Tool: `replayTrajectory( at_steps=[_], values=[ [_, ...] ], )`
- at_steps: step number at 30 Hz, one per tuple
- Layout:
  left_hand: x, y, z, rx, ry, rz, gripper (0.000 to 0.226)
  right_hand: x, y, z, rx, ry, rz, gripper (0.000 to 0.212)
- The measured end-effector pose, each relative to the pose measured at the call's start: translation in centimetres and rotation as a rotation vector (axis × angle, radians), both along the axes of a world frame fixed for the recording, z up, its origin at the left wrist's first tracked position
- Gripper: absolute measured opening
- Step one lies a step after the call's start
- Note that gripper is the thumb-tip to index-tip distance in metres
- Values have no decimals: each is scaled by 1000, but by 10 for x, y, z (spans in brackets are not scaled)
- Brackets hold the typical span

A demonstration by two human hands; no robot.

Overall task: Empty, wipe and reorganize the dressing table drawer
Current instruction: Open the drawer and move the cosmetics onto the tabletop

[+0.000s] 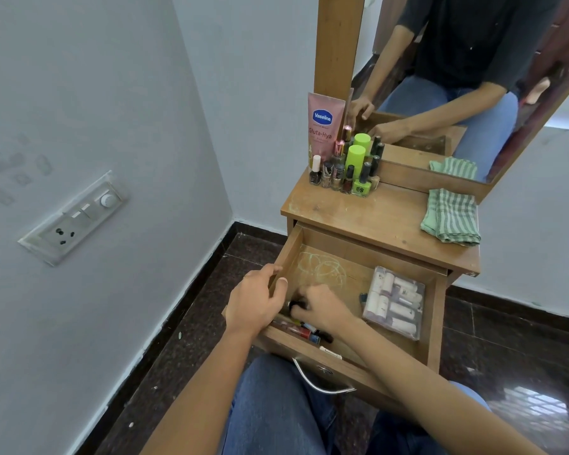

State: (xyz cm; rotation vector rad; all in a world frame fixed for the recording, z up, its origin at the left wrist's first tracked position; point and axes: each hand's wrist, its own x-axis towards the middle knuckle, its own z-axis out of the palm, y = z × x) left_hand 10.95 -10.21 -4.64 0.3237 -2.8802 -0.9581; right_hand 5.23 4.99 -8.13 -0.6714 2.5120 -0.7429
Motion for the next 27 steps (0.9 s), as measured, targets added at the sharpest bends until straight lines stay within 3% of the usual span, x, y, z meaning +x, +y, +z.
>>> replayTrajectory(
  at_steps=[3,8,12,21,27],
  values=[
    [0,-1,1,2,-2,-4,37,-9,14,24,-119,-20,-129,17],
    [-1,-2,-1,5,-16,8,37,-41,33,86,-293,271,-227,11],
    [-1,-1,0,7,-19,6,38,-83,29,114,-313,452,-261,13],
    [-1,-2,2,16,-8,-11,39,-135,-3,91,-362,445,-321,30],
    [-1,-2,2,11,-3,-13,40,-131,-11,65,-474,465,-455,21]
  ],
)
